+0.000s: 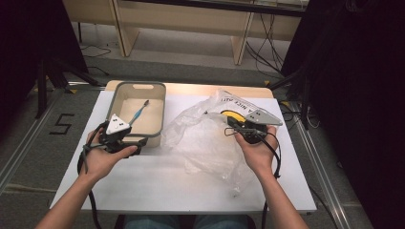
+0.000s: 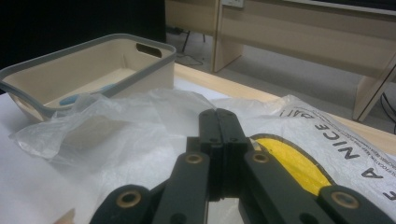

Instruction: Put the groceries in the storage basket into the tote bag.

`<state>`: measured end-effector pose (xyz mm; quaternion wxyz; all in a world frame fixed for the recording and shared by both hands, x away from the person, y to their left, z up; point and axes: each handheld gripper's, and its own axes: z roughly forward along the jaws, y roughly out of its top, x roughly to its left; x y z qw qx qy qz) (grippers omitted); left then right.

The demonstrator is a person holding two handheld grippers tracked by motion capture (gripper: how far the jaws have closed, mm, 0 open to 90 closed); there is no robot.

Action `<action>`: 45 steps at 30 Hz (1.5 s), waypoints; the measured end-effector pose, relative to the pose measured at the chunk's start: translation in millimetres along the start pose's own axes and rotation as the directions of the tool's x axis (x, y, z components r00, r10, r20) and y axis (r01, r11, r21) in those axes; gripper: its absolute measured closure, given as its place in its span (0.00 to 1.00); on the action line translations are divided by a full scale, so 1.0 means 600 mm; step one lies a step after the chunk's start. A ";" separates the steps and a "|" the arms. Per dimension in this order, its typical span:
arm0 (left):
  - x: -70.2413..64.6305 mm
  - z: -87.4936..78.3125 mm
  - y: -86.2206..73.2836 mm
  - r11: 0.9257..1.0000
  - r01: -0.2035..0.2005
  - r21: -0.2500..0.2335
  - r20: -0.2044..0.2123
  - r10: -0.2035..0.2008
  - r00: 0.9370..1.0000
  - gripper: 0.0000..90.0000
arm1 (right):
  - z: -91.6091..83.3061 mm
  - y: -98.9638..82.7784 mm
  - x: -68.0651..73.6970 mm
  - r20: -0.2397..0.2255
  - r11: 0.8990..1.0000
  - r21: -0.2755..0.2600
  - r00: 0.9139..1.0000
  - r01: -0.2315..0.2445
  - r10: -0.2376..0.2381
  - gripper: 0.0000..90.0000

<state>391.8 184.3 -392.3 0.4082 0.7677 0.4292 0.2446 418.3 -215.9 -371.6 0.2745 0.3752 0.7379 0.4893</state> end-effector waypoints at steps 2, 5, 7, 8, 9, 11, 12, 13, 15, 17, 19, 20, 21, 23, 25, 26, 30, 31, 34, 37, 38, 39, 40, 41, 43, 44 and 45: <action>0.010 0.007 0.009 1.000 0.000 0.010 -0.012 0.000 1.000 0.32 | -0.001 0.000 -0.001 0.003 1.000 -0.001 1.000 -0.002 0.002 1.00; 0.025 0.020 0.022 0.999 -0.003 0.035 -0.025 0.004 1.000 0.32 | -0.002 0.000 -0.002 0.003 1.000 -0.004 1.000 -0.003 0.003 1.00; 0.034 0.030 0.030 0.999 0.000 0.045 -0.035 0.002 0.999 0.32 | -0.003 0.000 -0.002 0.003 1.000 -0.003 1.000 -0.004 0.005 1.00; 0.039 0.035 0.034 0.999 -0.002 0.054 -0.041 0.004 0.999 0.32 | -0.003 0.000 -0.002 0.003 1.000 -0.003 1.000 -0.004 0.004 1.00; 0.044 0.041 0.038 0.998 0.000 0.059 -0.046 0.003 0.999 0.32 | -0.003 0.000 -0.002 0.003 1.000 -0.003 1.000 -0.004 0.004 1.00; 0.054 0.053 0.045 0.997 0.003 0.073 -0.056 0.001 0.998 0.32 | -0.003 0.000 -0.003 0.002 1.000 -0.004 1.000 -0.002 0.002 1.00; 0.060 0.059 0.049 0.997 0.001 0.081 -0.063 0.004 0.998 0.32 | -0.004 -0.001 -0.003 0.003 1.000 -0.003 1.000 -0.004 0.004 1.00; 0.064 0.065 0.053 0.996 -0.001 0.089 -0.069 0.007 0.998 0.32 | -0.003 -0.001 -0.003 0.003 1.000 -0.003 1.000 -0.003 0.003 1.00; 0.072 0.077 0.061 0.995 0.001 0.101 -0.072 0.007 0.997 0.33 | -0.004 -0.001 -0.004 0.004 1.000 -0.003 1.000 -0.003 0.003 1.00; 0.080 0.089 0.069 0.993 0.000 0.115 -0.073 0.008 0.997 0.33 | -0.004 -0.001 -0.004 0.004 1.000 -0.002 1.000 -0.004 0.004 1.00; 0.089 0.103 0.076 0.991 0.007 0.131 -0.079 0.004 0.997 0.33 | -0.004 -0.001 -0.004 0.004 1.000 -0.001 1.000 -0.003 0.003 1.00; 0.093 0.109 0.078 0.990 0.004 0.141 -0.082 0.007 0.997 0.33 | -0.004 -0.001 -0.004 0.003 1.000 -0.002 1.000 -0.003 0.003 1.00; 0.097 0.116 0.081 0.989 0.002 0.148 -0.085 0.011 0.996 0.33 | -0.005 -0.001 -0.004 0.004 1.000 -0.002 1.000 -0.004 0.004 1.00; 0.103 0.128 0.085 0.988 0.004 0.155 -0.092 0.011 0.996 0.33 | -0.005 -0.001 -0.005 0.003 1.000 -0.002 1.000 -0.004 0.004 1.00; 0.110 0.140 0.088 0.987 0.003 0.162 -0.087 0.012 0.996 0.33 | -0.005 -0.002 -0.005 0.005 1.000 -0.002 1.000 -0.007 0.007 1.00; 0.113 0.146 0.090 0.987 0.005 0.160 -0.087 0.009 0.996 0.33 | -0.005 -0.003 -0.006 0.004 1.000 -0.003 1.000 -0.009 0.009 1.00; 0.122 0.168 0.094 0.984 0.000 0.180 -0.101 0.019 0.995 0.34 | -0.004 -0.005 -0.006 0.003 1.000 0.001 1.000 -0.012 0.012 1.00; 0.125 0.173 0.094 0.982 -0.004 0.188 -0.101 0.024 0.995 0.34 | -0.004 -0.005 -0.006 0.003 1.000 0.001 1.000 -0.013 0.013 1.00; 0.131 0.190 0.095 0.978 0.003 0.207 -0.103 0.019 0.994 0.34 | -0.003 -0.006 -0.005 0.001 1.000 0.003 1.000 -0.011 0.011 1.00; 0.140 0.207 0.094 0.973 0.012 0.229 -0.116 0.015 0.993 0.35 | -0.002 -0.007 -0.003 0.001 1.000 0.006 1.000 -0.010 0.010 1.00; 0.143 0.212 0.094 0.972 0.015 0.234 -0.122 0.014 0.992 0.35 | -0.002 -0.007 -0.003 0.000 1.000 0.007 1.000 -0.010 0.010 1.00; 0.146 0.216 0.094 0.971 0.023 0.236 -0.127 0.007 0.992 0.35 | -0.002 -0.007 -0.002 -0.001 1.000 0.008 1.000 -0.011 0.011 1.00; 0.149 0.219 0.094 0.971 0.032 0.238 -0.131 -0.001 0.991 0.36 | -0.001 -0.007 -0.002 -0.002 1.000 0.009 1.000 -0.009 0.009 1.00; 0.152 0.222 0.095 0.969 0.038 0.243 -0.136 -0.005 0.991 0.36 | -0.001 -0.007 -0.002 -0.002 1.000 0.009 1.000 -0.008 0.008 1.00; 0.156 0.229 0.096 0.967 0.042 0.250 -0.149 -0.005 0.989 0.36 | -0.001 -0.007 -0.002 -0.003 1.000 0.009 1.000 -0.007 0.007 1.00; 0.158 0.232 0.096 0.966 0.043 0.255 -0.154 -0.004 0.988 0.36 | -0.001 -0.008 -0.002 -0.003 1.000 0.010 1.000 -0.007 0.007 1.00; 0.159 0.234 0.096 0.964 0.044 0.261 -0.157 -0.003 0.988 0.36 | 0.000 -0.008 -0.003 -0.004 1.000 0.011 1.000 -0.006 0.006 1.00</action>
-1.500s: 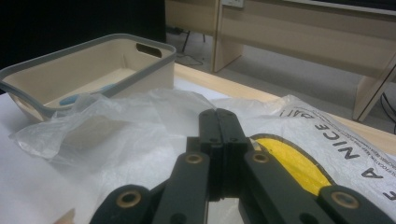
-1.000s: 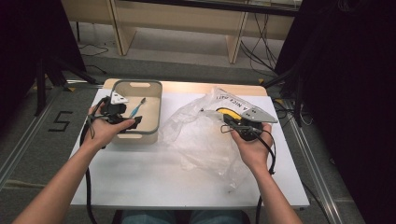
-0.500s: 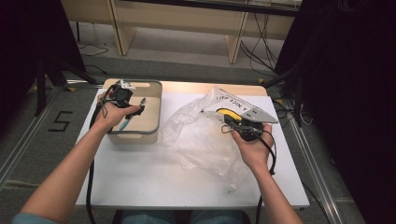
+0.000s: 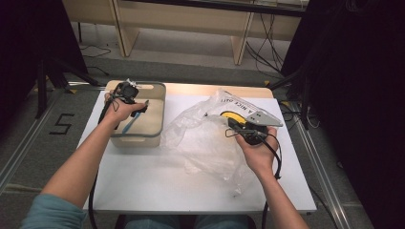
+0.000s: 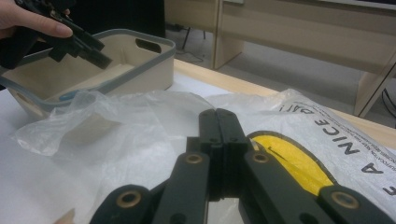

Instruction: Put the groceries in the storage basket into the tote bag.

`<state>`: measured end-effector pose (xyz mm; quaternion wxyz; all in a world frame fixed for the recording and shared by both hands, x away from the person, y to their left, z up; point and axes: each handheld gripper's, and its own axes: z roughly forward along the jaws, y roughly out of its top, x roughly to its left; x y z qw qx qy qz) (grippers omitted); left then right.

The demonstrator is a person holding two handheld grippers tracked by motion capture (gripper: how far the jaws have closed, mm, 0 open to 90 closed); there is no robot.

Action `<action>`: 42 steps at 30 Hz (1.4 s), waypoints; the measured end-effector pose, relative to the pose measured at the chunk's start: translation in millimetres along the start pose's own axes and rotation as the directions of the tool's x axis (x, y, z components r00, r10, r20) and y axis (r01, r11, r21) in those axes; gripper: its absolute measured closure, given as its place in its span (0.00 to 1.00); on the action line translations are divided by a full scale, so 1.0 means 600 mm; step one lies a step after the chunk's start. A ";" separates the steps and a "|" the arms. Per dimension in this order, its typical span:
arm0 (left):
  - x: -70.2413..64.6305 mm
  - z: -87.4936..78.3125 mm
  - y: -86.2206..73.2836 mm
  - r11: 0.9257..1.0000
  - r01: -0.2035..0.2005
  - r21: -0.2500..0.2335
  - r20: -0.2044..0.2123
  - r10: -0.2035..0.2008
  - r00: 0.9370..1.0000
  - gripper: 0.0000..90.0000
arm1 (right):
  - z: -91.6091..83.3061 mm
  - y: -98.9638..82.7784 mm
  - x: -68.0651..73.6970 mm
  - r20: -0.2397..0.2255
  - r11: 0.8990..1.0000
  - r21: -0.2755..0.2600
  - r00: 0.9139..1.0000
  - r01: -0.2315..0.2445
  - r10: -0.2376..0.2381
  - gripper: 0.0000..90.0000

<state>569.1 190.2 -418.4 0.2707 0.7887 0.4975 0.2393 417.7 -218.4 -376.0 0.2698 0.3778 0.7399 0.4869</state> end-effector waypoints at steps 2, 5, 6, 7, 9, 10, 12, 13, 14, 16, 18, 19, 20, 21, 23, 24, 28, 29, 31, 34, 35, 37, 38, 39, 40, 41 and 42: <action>0.000 0.006 0.001 1.000 -0.003 0.012 -0.005 0.003 1.000 0.37 | 0.000 0.000 0.000 0.000 1.000 0.003 1.000 0.000 0.000 1.00; -0.001 0.015 0.001 1.000 0.011 0.026 -0.006 -0.011 1.000 0.37 | 0.000 -0.001 -0.001 0.000 1.000 0.005 1.000 -0.002 0.002 1.00; -0.001 0.018 0.000 0.999 0.014 0.036 -0.009 -0.013 1.000 0.37 | 0.000 -0.001 -0.001 0.000 1.000 0.004 1.000 -0.003 0.003 1.00; -0.001 0.021 0.000 0.999 0.013 0.044 -0.010 -0.013 1.000 0.37 | 0.000 -0.001 -0.001 0.000 1.000 0.005 1.000 -0.005 0.005 1.00; -0.002 0.027 -0.003 0.998 0.015 0.058 -0.010 -0.015 1.000 0.37 | 0.000 -0.001 -0.001 0.000 1.000 0.006 1.000 -0.004 0.004 1.00; -0.002 0.031 -0.004 0.998 0.014 0.063 -0.011 -0.014 1.000 0.37 | 0.000 -0.002 -0.001 -0.002 1.000 0.006 1.000 -0.005 0.005 1.00; 0.000 0.036 -0.005 0.997 0.014 0.074 -0.022 -0.013 1.000 0.37 | 0.001 -0.002 -0.002 -0.002 1.000 0.005 1.000 -0.004 0.004 1.00; 0.001 0.038 -0.005 0.997 0.017 0.073 -0.024 -0.015 1.000 0.38 | 0.001 -0.002 -0.002 -0.002 1.000 0.004 1.000 -0.004 0.004 1.00; 0.002 0.040 -0.006 0.997 0.019 0.077 -0.028 -0.017 0.999 0.38 | 0.001 -0.002 -0.002 -0.002 1.000 0.004 1.000 -0.004 0.004 1.00; 0.004 0.044 -0.007 0.996 0.020 0.086 -0.029 -0.018 0.999 0.38 | 0.001 -0.002 -0.002 -0.003 1.000 0.005 1.000 -0.004 0.004 1.00; 0.005 0.048 -0.010 0.995 0.028 0.096 -0.031 -0.025 0.999 0.38 | 0.001 -0.003 -0.002 -0.001 1.000 0.007 1.000 -0.006 0.006 1.00; 0.006 0.050 -0.011 0.995 0.028 0.100 -0.034 -0.025 0.999 0.38 | 0.001 -0.003 -0.002 -0.001 1.000 0.007 1.000 -0.007 0.007 1.00; 0.006 0.052 -0.012 0.994 0.033 0.104 -0.034 -0.030 0.999 0.38 | 0.001 -0.003 -0.003 -0.001 1.000 0.007 1.000 -0.007 0.007 1.00; 0.006 0.053 -0.013 0.993 0.033 0.110 -0.034 -0.029 0.999 0.39 | 0.001 -0.003 -0.003 0.001 1.000 0.009 1.000 -0.007 0.007 1.00; 0.006 0.055 -0.014 0.993 0.036 0.117 -0.032 -0.032 0.999 0.39 | 0.001 -0.003 -0.003 -0.001 1.000 0.008 1.000 -0.007 0.007 1.00; 0.005 0.056 -0.014 0.992 0.037 0.120 -0.031 -0.033 0.999 0.40 | 0.001 -0.003 -0.003 -0.002 1.000 0.008 1.000 -0.008 0.008 1.00; 0.003 0.061 -0.015 0.990 0.042 0.135 -0.029 -0.038 0.999 0.41 | 0.002 -0.003 -0.002 -0.001 1.000 0.009 1.000 -0.007 0.007 1.00; 0.003 0.062 -0.016 0.989 0.043 0.141 -0.026 -0.040 0.999 0.41 | 0.002 -0.003 -0.002 -0.001 1.000 0.009 1.000 -0.007 0.007 1.00; 0.003 0.065 -0.018 0.987 0.045 0.156 -0.026 -0.041 0.999 0.42 | 0.002 -0.003 -0.002 -0.001 1.000 0.009 1.000 -0.008 0.008 1.00; 0.005 0.068 -0.021 0.984 0.047 0.170 -0.032 -0.042 0.999 0.44 | 0.002 -0.004 -0.002 -0.004 1.000 0.011 1.000 -0.008 0.008 1.00; 0.005 0.069 -0.022 0.984 0.055 0.172 -0.032 -0.050 0.998 0.45 | 0.002 -0.004 -0.002 -0.003 1.000 0.011 1.000 -0.008 0.008 1.00; 0.007 0.070 -0.023 0.982 0.057 0.178 -0.031 -0.053 0.998 0.46 | 0.002 -0.004 -0.002 -0.003 1.000 0.011 1.000 -0.008 0.008 1.00; 0.007 0.071 -0.024 0.982 0.060 0.179 -0.029 -0.055 0.998 0.46 | 0.002 -0.004 -0.002 -0.002 1.000 0.012 1.000 -0.008 0.008 1.00; 0.007 0.071 -0.024 0.982 0.061 0.181 -0.029 -0.056 0.998 0.46 | 0.002 -0.004 -0.002 -0.001 1.000 0.013 1.000 -0.007 0.007 1.00; 0.007 0.071 -0.025 0.981 0.062 0.183 -0.027 -0.058 0.998 0.47 | 0.002 -0.004 -0.001 -0.001 1.000 0.013 1.000 -0.007 0.007 1.00; 0.007 0.072 -0.025 0.981 0.065 0.185 -0.024 -0.061 0.998 0.47 | 0.002 -0.004 -0.001 -0.001 1.000 0.014 1.000 -0.007 0.007 1.00; 0.008 0.073 -0.026 0.980 0.064 0.188 -0.020 -0.061 0.998 0.48 | 0.002 -0.004 -0.001 -0.001 1.000 0.014 1.000 -0.006 0.006 1.00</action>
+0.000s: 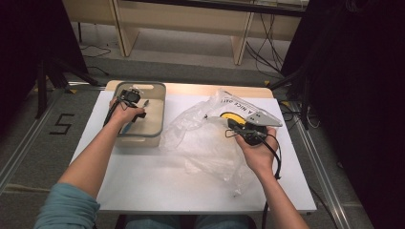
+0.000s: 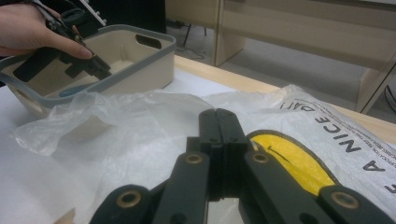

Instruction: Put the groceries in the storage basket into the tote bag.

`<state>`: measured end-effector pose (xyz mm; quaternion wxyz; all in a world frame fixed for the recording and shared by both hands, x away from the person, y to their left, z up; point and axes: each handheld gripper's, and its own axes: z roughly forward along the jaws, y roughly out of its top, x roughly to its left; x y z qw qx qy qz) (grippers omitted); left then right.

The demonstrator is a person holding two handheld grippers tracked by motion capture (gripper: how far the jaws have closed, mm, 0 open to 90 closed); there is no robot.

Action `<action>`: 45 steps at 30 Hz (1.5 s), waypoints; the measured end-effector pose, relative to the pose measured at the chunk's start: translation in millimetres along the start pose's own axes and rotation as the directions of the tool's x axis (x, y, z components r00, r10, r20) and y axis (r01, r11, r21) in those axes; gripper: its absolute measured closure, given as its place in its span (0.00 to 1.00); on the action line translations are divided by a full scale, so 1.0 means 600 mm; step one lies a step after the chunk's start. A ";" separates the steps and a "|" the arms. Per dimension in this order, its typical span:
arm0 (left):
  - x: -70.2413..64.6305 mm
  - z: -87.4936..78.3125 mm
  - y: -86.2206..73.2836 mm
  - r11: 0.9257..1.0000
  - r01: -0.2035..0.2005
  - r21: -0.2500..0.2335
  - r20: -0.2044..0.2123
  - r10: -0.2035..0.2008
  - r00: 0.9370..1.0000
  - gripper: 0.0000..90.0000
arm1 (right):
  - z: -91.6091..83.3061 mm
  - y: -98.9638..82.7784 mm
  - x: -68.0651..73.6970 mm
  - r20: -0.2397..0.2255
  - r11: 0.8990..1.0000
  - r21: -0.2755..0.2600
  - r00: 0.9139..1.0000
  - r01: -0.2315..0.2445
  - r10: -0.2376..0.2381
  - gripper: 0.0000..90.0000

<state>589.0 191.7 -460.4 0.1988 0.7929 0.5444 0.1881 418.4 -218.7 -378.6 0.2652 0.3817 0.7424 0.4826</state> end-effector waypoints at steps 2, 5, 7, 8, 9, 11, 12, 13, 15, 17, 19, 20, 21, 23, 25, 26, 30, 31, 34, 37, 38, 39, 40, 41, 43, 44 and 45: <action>0.000 0.002 -0.002 1.000 0.006 0.004 0.004 -0.006 1.000 0.49 | 0.000 0.000 0.000 0.000 1.000 0.001 1.000 0.000 0.000 1.00; 0.001 0.006 -0.005 1.000 0.011 0.013 0.012 -0.011 1.000 0.50 | 0.000 0.000 0.000 0.000 1.000 0.000 1.000 0.000 0.000 1.00; 0.002 0.007 -0.006 1.000 0.024 0.008 0.020 -0.024 1.000 0.51 | 0.000 0.000 0.000 0.000 1.000 0.001 1.000 0.000 0.000 1.00; 0.003 0.007 -0.006 1.000 0.027 0.007 0.019 -0.027 0.999 0.52 | 0.000 0.000 0.000 -0.001 1.000 0.001 1.000 0.001 -0.001 1.00; 0.003 0.007 -0.006 1.000 0.026 0.008 0.019 -0.026 0.999 0.52 | 0.000 0.000 0.000 -0.001 1.000 0.001 1.000 0.001 -0.001 1.00; 0.004 0.007 -0.006 0.999 0.034 0.009 0.026 -0.034 0.999 0.53 | 0.000 0.000 0.000 -0.002 1.000 0.000 1.000 0.003 -0.003 1.00; 0.004 0.007 -0.006 0.999 0.043 0.011 0.030 -0.044 0.999 0.54 | 0.000 0.000 0.000 -0.002 1.000 0.001 1.000 0.001 -0.001 1.00; 0.005 0.007 -0.007 0.998 0.060 0.012 0.034 -0.061 0.998 0.55 | 0.000 0.000 0.000 -0.002 1.000 0.001 1.000 0.001 -0.001 1.00; 0.006 0.007 -0.007 0.997 0.074 0.013 0.039 -0.074 0.996 0.56 | 0.001 0.000 0.000 -0.002 1.000 0.001 1.000 0.001 -0.001 1.00; 0.007 0.007 -0.007 0.997 0.080 0.015 0.045 -0.081 0.996 0.57 | 0.001 -0.001 0.000 -0.003 1.000 0.002 1.000 0.003 -0.003 1.00; 0.008 0.008 -0.008 0.995 0.095 0.017 0.058 -0.096 0.994 0.58 | 0.001 -0.001 0.000 -0.003 1.000 0.003 1.000 0.004 -0.004 1.00; 0.009 0.008 -0.008 0.995 0.101 0.017 0.062 -0.102 0.993 0.59 | 0.001 -0.001 0.000 -0.004 1.000 0.003 1.000 0.003 -0.003 1.00; 0.009 0.008 -0.008 0.995 0.102 0.019 0.063 -0.103 0.993 0.60 | 0.001 -0.001 0.000 -0.004 1.000 0.003 1.000 0.002 -0.002 1.00; 0.010 0.007 -0.008 0.994 0.106 0.022 0.063 -0.107 0.992 0.61 | 0.001 -0.001 0.000 -0.004 1.000 0.003 1.000 0.002 -0.002 1.00; 0.011 0.007 -0.008 0.993 0.114 0.025 0.063 -0.116 0.991 0.62 | 0.001 -0.001 0.000 -0.003 1.000 0.002 1.000 0.004 -0.004 1.00; 0.010 0.007 -0.008 0.993 0.116 0.025 0.063 -0.118 0.991 0.63 | 0.001 -0.001 0.000 -0.004 1.000 0.001 1.000 0.004 -0.004 1.00; 0.008 0.006 -0.007 0.992 0.120 0.029 0.061 -0.122 0.991 0.66 | 0.001 0.000 0.001 0.000 1.000 0.003 1.000 0.011 -0.011 1.00; 0.007 0.006 -0.007 0.992 0.123 0.032 0.062 -0.124 0.990 0.67 | 0.001 0.000 0.001 0.000 1.000 0.002 1.000 0.010 -0.010 1.00; 0.006 0.005 -0.006 0.991 0.130 0.039 0.061 -0.132 0.989 0.70 | 0.000 0.000 0.001 0.001 1.000 0.002 1.000 0.009 -0.009 1.00; 0.005 0.005 -0.006 0.990 0.135 0.042 0.063 -0.138 0.988 0.72 | 0.000 0.000 0.001 0.001 1.000 0.001 1.000 0.009 -0.009 1.00; 0.005 0.005 -0.006 0.989 0.141 0.044 0.064 -0.143 0.988 0.72 | 0.000 0.000 0.001 0.000 1.000 0.001 1.000 0.009 -0.009 1.00; 0.006 0.004 -0.006 0.989 0.144 0.046 0.065 -0.147 0.987 0.73 | 0.000 0.000 0.001 0.000 1.000 0.000 1.000 0.009 -0.009 1.00; 0.006 0.004 -0.006 0.988 0.146 0.047 0.066 -0.149 0.987 0.74 | 0.000 0.000 0.001 -0.001 1.000 0.001 1.000 0.009 -0.009 1.00; 0.006 0.004 -0.006 0.988 0.149 0.050 0.067 -0.152 0.986 0.76 | 0.000 0.000 0.002 -0.001 1.000 0.001 1.000 0.009 -0.009 1.00; 0.007 0.003 -0.006 0.987 0.148 0.057 0.066 -0.152 0.986 0.78 | 0.000 0.000 0.002 -0.001 1.000 0.001 1.000 0.009 -0.009 1.00; 0.007 0.003 -0.006 0.987 0.147 0.059 0.064 -0.151 0.986 0.79 | 0.000 0.000 0.002 -0.001 1.000 0.001 1.000 0.008 -0.008 1.00; 0.007 0.003 -0.006 0.989 0.138 0.061 0.055 -0.141 0.988 0.81 | 0.000 0.000 0.002 -0.001 1.000 0.001 1.000 0.009 -0.009 1.00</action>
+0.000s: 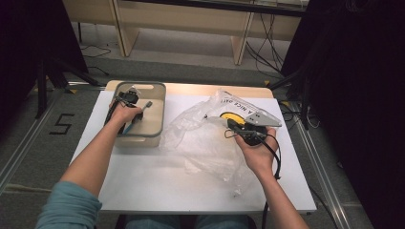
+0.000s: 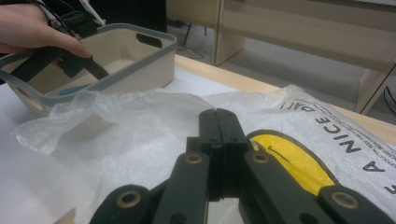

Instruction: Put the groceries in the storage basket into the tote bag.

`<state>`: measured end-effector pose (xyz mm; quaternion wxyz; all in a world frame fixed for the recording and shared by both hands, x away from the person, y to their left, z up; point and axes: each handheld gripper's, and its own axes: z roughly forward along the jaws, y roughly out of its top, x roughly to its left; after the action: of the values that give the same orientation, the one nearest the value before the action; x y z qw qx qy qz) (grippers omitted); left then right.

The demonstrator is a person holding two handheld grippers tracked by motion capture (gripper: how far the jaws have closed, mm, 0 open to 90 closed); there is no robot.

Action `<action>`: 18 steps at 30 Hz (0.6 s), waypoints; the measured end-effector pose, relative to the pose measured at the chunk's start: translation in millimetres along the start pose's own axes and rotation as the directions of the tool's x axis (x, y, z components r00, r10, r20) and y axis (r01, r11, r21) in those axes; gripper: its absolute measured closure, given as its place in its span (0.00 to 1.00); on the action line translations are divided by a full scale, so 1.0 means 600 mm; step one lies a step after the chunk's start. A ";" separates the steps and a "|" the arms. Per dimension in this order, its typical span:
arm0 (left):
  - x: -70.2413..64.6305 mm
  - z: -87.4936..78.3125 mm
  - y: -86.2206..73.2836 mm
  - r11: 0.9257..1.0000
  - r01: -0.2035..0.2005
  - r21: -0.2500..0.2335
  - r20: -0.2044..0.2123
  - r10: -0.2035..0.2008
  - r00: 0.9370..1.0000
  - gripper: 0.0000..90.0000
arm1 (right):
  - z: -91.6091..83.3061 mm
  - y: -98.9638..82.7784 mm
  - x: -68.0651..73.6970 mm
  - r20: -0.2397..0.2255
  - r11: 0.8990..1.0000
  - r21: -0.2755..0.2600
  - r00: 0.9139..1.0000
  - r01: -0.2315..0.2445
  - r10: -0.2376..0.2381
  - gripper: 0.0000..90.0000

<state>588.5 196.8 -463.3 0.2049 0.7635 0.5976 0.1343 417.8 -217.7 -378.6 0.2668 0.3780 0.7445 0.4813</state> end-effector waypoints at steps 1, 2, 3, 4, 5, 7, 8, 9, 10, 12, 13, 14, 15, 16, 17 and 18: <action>0.000 0.000 0.000 1.000 0.004 0.001 -0.001 -0.004 1.000 0.83 | 0.000 0.000 0.000 0.000 1.000 0.000 1.000 0.000 0.000 1.00; 0.000 0.000 0.000 1.000 0.004 0.001 -0.003 -0.004 1.000 0.83 | 0.000 0.000 0.000 -0.001 1.000 0.000 1.000 0.000 0.000 1.00; 0.000 0.000 0.000 1.000 0.001 0.001 -0.004 -0.001 1.000 0.83 | 0.000 0.000 0.000 -0.001 1.000 0.000 1.000 0.000 0.000 1.00; -0.001 0.000 0.000 1.000 -0.001 0.001 -0.006 0.001 1.000 0.83 | 0.000 0.000 0.000 0.000 1.000 0.001 1.000 0.001 -0.001 1.00; -0.001 0.000 0.000 1.000 -0.003 0.003 -0.007 0.003 1.000 0.83 | 0.000 0.000 0.001 0.000 1.000 0.001 1.000 0.000 0.000 1.00; -0.001 0.000 0.000 1.000 0.000 0.003 -0.008 0.000 1.000 0.83 | 0.000 0.000 0.001 -0.002 1.000 0.000 1.000 0.001 -0.001 1.00; -0.001 0.000 0.000 1.000 0.000 0.004 -0.009 0.000 1.000 0.84 | 0.000 0.000 0.001 -0.002 1.000 0.000 1.000 0.002 -0.002 1.00; -0.001 0.000 0.000 1.000 0.000 0.005 -0.010 0.000 1.000 0.84 | 0.000 0.000 0.001 -0.002 1.000 0.001 1.000 0.002 -0.002 1.00; -0.001 0.000 0.000 1.000 0.001 0.005 -0.010 -0.001 1.000 0.85 | 0.000 0.000 0.001 -0.002 1.000 0.001 1.000 0.003 -0.003 1.00; -0.002 0.000 0.000 1.000 -0.002 0.008 -0.011 0.002 1.000 0.87 | 0.000 0.000 0.001 -0.002 1.000 0.001 1.000 0.002 -0.002 1.00; -0.003 0.000 0.000 1.000 -0.003 0.009 -0.011 0.003 1.000 0.88 | 0.000 0.000 0.001 -0.002 1.000 0.000 1.000 0.002 -0.002 1.00; -0.004 0.000 0.000 1.000 -0.003 0.008 -0.012 0.004 1.000 0.88 | 0.000 0.000 0.001 -0.002 1.000 -0.001 1.000 0.003 -0.003 1.00; -0.004 0.000 0.000 1.000 -0.004 0.008 -0.015 0.004 1.000 0.89 | 0.000 0.000 0.001 -0.002 1.000 0.000 1.000 0.002 -0.002 1.00; -0.005 0.000 0.000 1.000 -0.006 0.010 -0.019 0.006 1.000 0.89 | 0.000 0.000 0.001 -0.003 1.000 0.000 1.000 0.002 -0.002 1.00; -0.006 0.000 0.000 1.000 -0.006 0.010 -0.024 0.006 1.000 0.89 | 0.000 0.000 0.001 -0.003 1.000 0.000 1.000 0.003 -0.003 1.00; -0.007 0.000 0.001 1.000 -0.005 0.012 -0.028 0.005 1.000 0.89 | 0.000 0.000 0.001 -0.003 1.000 0.000 1.000 0.004 -0.004 1.00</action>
<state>587.8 192.4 -462.8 0.1918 0.7642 0.5992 0.1421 417.4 -216.9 -378.8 0.2664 0.3760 0.7457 0.4812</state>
